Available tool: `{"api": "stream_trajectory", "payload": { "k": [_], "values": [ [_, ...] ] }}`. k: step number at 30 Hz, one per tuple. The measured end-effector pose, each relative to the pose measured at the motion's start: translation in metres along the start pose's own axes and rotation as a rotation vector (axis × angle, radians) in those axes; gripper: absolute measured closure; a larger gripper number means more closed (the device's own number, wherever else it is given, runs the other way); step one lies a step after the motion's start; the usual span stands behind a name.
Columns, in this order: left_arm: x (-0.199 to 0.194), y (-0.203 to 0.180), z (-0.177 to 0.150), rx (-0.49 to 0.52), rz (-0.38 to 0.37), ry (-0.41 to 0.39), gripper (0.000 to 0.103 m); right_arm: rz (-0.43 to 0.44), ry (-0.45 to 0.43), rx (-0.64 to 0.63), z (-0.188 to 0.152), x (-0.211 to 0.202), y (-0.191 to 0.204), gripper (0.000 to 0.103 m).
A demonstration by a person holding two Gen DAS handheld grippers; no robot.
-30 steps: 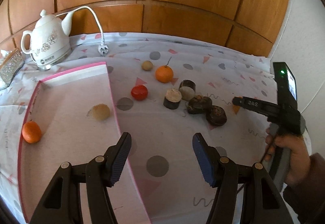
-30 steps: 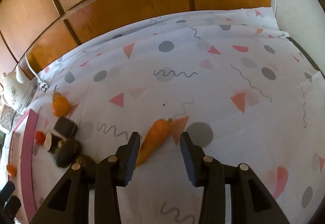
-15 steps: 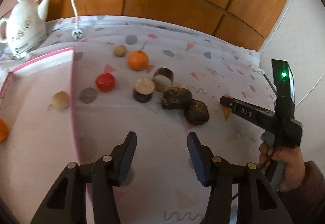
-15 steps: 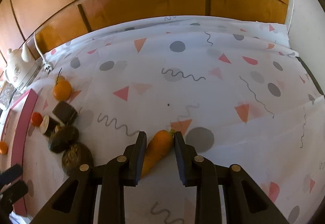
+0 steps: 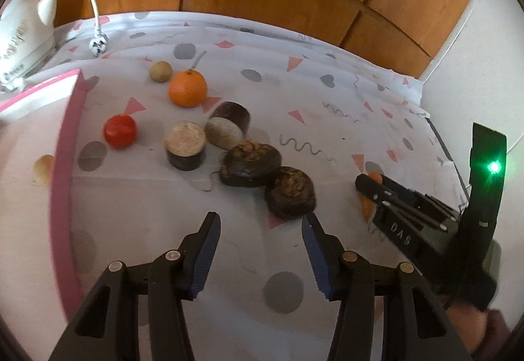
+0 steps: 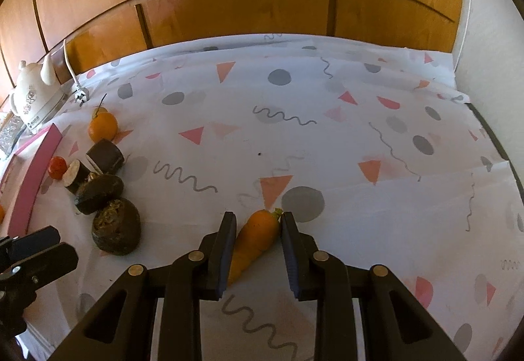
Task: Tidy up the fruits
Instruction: 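Grasp a dark brown round root with the left gripper while the right holds the carrot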
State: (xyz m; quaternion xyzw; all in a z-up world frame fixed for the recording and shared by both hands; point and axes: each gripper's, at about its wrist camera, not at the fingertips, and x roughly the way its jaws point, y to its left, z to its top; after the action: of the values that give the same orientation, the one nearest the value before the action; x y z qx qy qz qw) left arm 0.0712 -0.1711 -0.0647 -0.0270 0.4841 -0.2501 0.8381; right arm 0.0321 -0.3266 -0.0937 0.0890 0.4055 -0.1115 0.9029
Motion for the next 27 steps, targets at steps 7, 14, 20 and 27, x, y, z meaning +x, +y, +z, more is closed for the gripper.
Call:
{"api": "stream_trajectory", "payload": {
  "k": [7,14,20,27],
  "values": [
    [0.017,-0.012,0.004,-0.015,0.001,0.023,0.05,0.002,-0.017,-0.004,-0.002,0.0,0.001,0.075],
    [0.028,-0.019,0.011,-0.02,0.006,0.024,0.05,0.024,-0.024,0.009,-0.004,0.0,-0.001,0.075],
    [0.037,-0.024,0.018,-0.024,0.02,0.017,0.05,0.037,-0.027,0.012,-0.003,0.001,-0.005,0.075],
    [0.04,-0.029,0.014,0.035,0.054,-0.018,0.061,0.046,-0.023,0.011,-0.002,0.002,-0.005,0.073]
  ]
}}
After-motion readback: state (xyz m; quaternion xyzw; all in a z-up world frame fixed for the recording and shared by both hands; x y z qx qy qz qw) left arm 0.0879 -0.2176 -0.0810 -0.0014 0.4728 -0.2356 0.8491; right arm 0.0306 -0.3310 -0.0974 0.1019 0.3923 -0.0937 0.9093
